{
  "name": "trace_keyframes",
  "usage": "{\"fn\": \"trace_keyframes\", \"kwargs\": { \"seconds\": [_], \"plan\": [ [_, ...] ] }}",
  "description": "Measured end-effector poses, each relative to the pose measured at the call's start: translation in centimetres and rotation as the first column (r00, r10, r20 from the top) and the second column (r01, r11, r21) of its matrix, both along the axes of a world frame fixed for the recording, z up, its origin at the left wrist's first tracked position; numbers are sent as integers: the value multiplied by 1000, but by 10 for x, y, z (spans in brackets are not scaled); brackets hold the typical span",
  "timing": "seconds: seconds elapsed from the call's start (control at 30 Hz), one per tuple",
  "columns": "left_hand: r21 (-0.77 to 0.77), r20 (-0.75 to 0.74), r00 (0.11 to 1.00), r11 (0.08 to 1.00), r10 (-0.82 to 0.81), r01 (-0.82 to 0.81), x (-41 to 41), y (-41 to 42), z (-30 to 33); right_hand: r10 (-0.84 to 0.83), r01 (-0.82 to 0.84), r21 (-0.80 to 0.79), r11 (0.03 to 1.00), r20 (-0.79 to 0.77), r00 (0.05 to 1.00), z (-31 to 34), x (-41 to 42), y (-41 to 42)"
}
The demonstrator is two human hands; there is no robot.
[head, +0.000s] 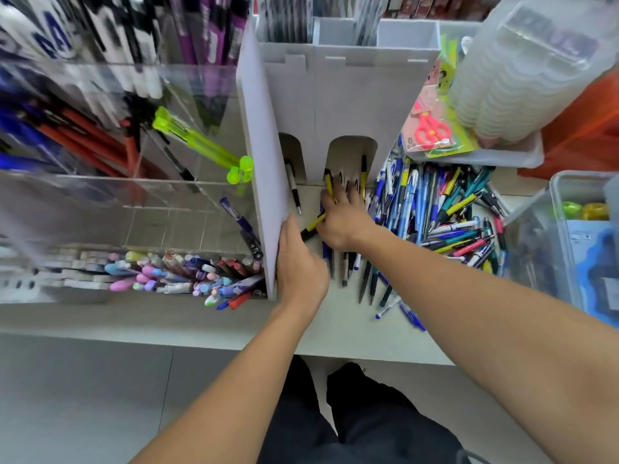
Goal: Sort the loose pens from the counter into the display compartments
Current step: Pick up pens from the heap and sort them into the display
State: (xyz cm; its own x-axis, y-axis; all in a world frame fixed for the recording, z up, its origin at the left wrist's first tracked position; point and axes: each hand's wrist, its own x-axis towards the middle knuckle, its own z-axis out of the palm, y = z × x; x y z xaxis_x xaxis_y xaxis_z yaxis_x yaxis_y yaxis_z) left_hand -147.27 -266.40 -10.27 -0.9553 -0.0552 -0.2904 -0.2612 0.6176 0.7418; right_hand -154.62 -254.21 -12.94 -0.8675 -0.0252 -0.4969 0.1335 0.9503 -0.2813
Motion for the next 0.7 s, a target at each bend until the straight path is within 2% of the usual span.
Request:
{"fn": "trace_keyframes", "kwargs": {
  "seconds": [0.1,0.2,0.27,0.33,0.4,0.47,0.6,0.7],
  "plan": [
    [-143,14,993,983,-115,116,-13,5,-2,23,-27,-78,997,-54,998,7,24,5],
    [-253,118,969,937,-217,241,-26,6,-13,-68,31,-169,985,-220,973,26,34,21],
    [-368,127,961,888,-245,275,-29,8,-17,-74,51,-86,995,-281,957,37,28,34],
    [-451,78,968,858,-238,247,-31,11,-20,-14,24,44,999,-217,976,40,18,41],
    [-446,57,979,872,-196,201,-34,13,-20,19,-5,136,991,-102,995,37,14,41],
    [-393,66,991,910,-120,137,-36,13,-18,45,-33,209,977,-55,997,34,14,37],
    [-314,49,998,948,-34,48,-40,14,-12,54,-27,216,976,-118,992,32,33,36],
    [-275,-3,999,960,-52,49,-46,20,-11,47,-22,118,993,-208,977,28,58,39]
  ]
}}
